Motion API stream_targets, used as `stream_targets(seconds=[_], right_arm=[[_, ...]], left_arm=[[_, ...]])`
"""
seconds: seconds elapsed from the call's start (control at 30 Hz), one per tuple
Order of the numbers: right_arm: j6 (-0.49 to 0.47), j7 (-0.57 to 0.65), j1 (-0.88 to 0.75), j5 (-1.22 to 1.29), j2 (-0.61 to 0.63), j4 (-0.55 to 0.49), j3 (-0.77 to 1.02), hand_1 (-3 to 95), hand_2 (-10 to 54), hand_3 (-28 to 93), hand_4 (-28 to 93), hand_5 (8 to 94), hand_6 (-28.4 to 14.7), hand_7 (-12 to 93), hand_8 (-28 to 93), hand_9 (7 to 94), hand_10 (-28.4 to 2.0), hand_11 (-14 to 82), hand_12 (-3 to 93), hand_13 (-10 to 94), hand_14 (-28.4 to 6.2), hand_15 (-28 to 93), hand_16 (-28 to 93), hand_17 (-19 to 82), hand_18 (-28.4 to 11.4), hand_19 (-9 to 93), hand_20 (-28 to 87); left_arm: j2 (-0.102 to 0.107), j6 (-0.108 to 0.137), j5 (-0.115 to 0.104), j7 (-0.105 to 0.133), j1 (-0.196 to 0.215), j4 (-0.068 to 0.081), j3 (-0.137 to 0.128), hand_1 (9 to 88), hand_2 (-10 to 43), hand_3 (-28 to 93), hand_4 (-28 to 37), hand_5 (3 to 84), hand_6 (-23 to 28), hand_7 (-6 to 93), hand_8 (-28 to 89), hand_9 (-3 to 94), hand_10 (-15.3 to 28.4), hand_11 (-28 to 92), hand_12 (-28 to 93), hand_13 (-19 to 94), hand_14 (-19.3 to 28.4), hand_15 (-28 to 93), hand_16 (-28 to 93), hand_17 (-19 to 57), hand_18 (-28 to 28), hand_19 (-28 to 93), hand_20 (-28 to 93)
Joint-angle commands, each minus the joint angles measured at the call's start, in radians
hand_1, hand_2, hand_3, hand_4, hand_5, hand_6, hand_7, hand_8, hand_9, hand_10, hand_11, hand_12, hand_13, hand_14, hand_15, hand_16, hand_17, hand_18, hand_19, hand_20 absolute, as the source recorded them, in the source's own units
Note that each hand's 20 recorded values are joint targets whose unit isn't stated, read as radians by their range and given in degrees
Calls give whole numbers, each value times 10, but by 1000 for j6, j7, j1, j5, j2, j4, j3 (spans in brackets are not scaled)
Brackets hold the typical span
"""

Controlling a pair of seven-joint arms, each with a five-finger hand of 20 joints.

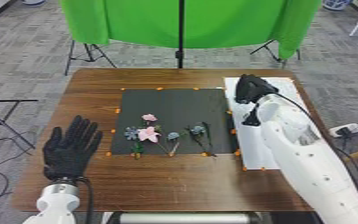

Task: Arrange flowers

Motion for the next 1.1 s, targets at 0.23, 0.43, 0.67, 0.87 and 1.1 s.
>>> stream_targets(seconds=[0.23, 0.43, 0.67, 0.87, 1.1], right_arm=[[-53, -69, -191, -70, 13, -201, -23, 578, -95, 700, -283, 739, 3, 299, -55, 816, -106, 74, 332, 669, -65, 338, 356, 271, -209, 789, 338], [-51, -92, -201, -119, 21, -208, -33, 569, -95, 713, -283, 717, 3, 292, -61, 794, -106, 90, 316, 655, -66, 344, 345, 269, -209, 788, 336], [-92, -79, -234, -88, 32, -241, -20, 513, -95, 771, -283, 682, -2, 264, -69, 723, -123, 194, 225, 602, -88, 407, 260, 267, -211, 795, 331], [-147, -70, -250, -80, 40, -267, -8, 461, -95, 828, -283, 638, -6, 245, -170, 659, -137, 230, 175, 546, -112, 450, 171, 254, -210, 803, 329], [-185, -61, -257, -61, 39, -276, 8, 441, -95, 830, -283, 587, -22, 191, -154, 614, -152, 216, 168, 515, -123, 463, 158, 244, -214, 804, 326]], left_arm=[[3, 2, 7, -24, 27, 10, -14, 241, 159, 763, -283, 460, 97, 112, -96, 390, 149, 212, 90, 284, 156, 349, -79, -83, 139, 356, 121], [0, 16, 18, -23, 30, 6, -12, 241, 163, 760, -283, 460, 97, 112, -95, 391, 150, 214, 91, 285, 157, 349, -78, -84, 140, 357, 123], [-1, 36, 27, -22, 31, 1, -18, 249, 193, 758, -283, 470, 101, 114, -97, 396, 151, 218, 91, 288, 158, 356, -79, -84, 140, 361, 125], [-2, 47, 27, -25, 33, -1, -21, 249, 194, 757, -283, 472, 101, 114, -97, 395, 150, 220, 89, 288, 158, 359, -81, -85, 140, 363, 124], [-2, 52, 28, -27, 35, -3, -23, 249, 195, 758, -283, 474, 102, 115, -97, 398, 151, 223, 88, 289, 160, 363, -83, -85, 140, 366, 123]])
